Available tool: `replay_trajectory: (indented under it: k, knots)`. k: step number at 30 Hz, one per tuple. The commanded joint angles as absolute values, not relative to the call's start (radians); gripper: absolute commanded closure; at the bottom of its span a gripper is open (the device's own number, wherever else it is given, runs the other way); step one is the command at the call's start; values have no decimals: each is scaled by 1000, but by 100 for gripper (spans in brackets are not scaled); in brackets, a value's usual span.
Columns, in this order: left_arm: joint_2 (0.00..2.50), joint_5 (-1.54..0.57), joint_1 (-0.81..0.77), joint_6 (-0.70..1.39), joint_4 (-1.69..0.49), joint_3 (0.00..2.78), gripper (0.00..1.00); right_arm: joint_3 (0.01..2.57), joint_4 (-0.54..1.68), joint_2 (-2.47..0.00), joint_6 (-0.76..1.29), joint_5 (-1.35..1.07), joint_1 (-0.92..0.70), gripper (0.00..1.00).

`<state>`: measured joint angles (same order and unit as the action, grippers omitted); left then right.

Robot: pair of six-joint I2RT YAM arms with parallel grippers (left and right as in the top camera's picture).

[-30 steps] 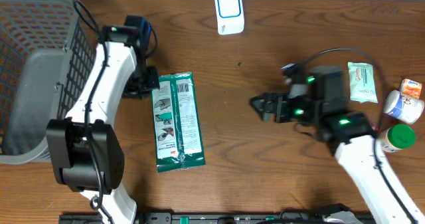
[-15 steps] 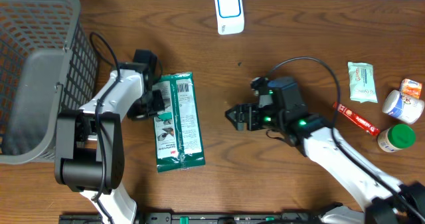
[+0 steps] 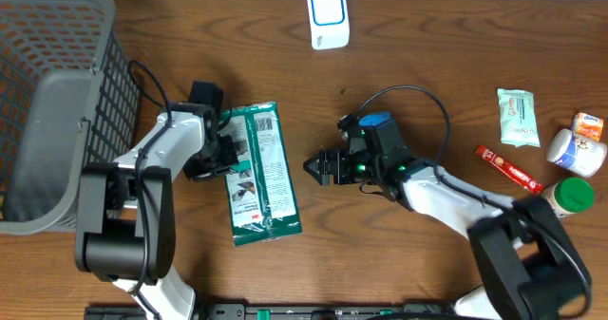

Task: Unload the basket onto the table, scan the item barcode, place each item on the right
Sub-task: 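Move both grippers to opposite sides of the green-and-white packet, then grasp the green packet's left and right edges with both grippers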

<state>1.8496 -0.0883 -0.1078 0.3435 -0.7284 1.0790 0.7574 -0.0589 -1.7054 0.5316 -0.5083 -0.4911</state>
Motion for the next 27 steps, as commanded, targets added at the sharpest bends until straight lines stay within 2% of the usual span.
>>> replay_trajectory:
  k: [1,5,14,21,25,27]
  knots:
    - [1892,-221,-137,354,-697,1024,87,756,-90,-1772,565,-596,-499,11]
    - [1892,-222,-167,354,-684,1024,87,756,-152,-1824,564,-688,-501,10]
    - [1892,-221,-265,354,-640,1024,83,756,-223,-1877,636,-695,-554,13]
    - [1892,-221,-300,358,-614,1024,83,756,-364,-1877,579,-901,-591,25]
    - [1892,-221,-305,362,-612,1024,83,756,-405,-1877,578,-881,-583,26]
    - [1892,-221,-305,365,-611,1024,83,756,-402,-1877,575,-851,-583,33]
